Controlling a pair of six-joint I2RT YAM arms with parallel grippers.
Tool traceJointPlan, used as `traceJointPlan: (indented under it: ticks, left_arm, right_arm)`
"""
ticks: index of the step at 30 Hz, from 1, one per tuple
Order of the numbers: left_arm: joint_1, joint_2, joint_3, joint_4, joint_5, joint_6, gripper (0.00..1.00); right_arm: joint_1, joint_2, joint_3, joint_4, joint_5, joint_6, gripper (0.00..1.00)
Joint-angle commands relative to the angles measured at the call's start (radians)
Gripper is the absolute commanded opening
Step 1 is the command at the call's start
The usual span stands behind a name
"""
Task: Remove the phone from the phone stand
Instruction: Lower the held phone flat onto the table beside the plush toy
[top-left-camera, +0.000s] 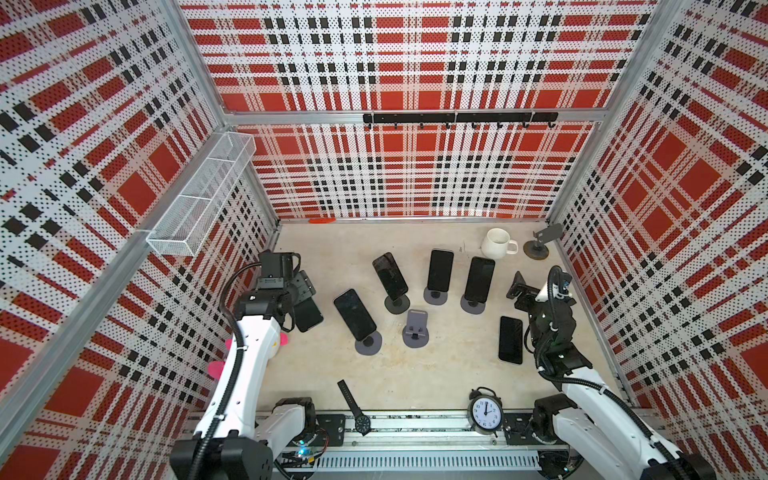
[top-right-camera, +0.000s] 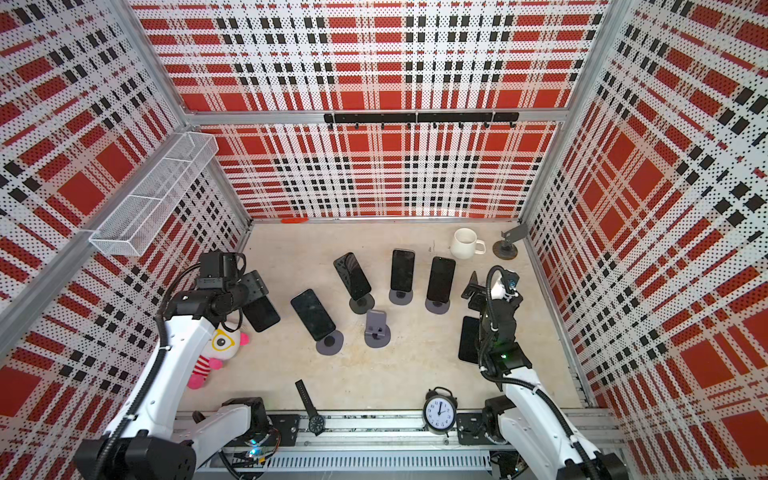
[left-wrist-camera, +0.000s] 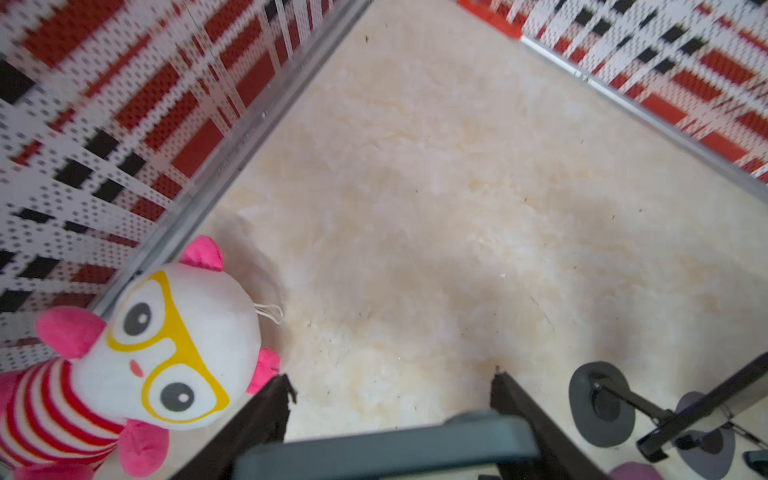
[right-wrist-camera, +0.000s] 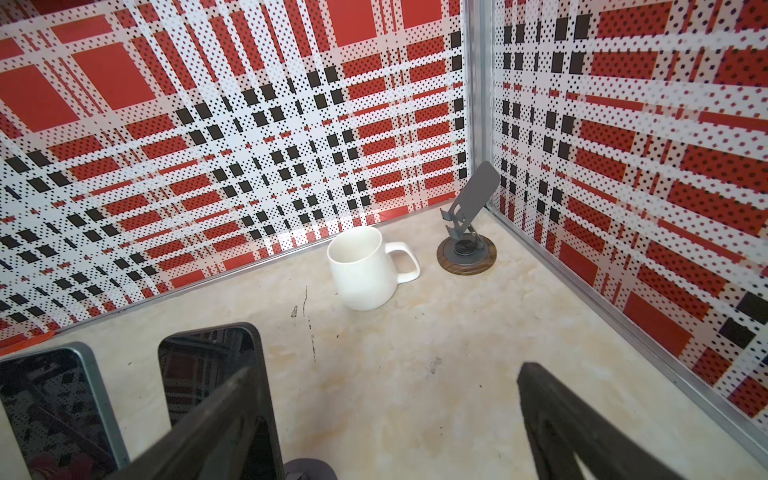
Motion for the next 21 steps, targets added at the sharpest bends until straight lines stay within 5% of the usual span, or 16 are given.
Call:
traceJointPlan:
  ticks: [1, 21]
  left_arm:
    - [0.01, 0.033, -0.097, 0.114, 0.059, 0.001, 0.57]
    - [0.084, 0.428, -0.176, 0.348, 0.16, -0.039, 0.55]
  right_arm:
    - [0.006, -0.022, 0.022, -0.011, 0.016, -0.012, 1.0]
    - [0.006, -0.079, -0.012, 0.003, 0.047, -0.021, 1.0]
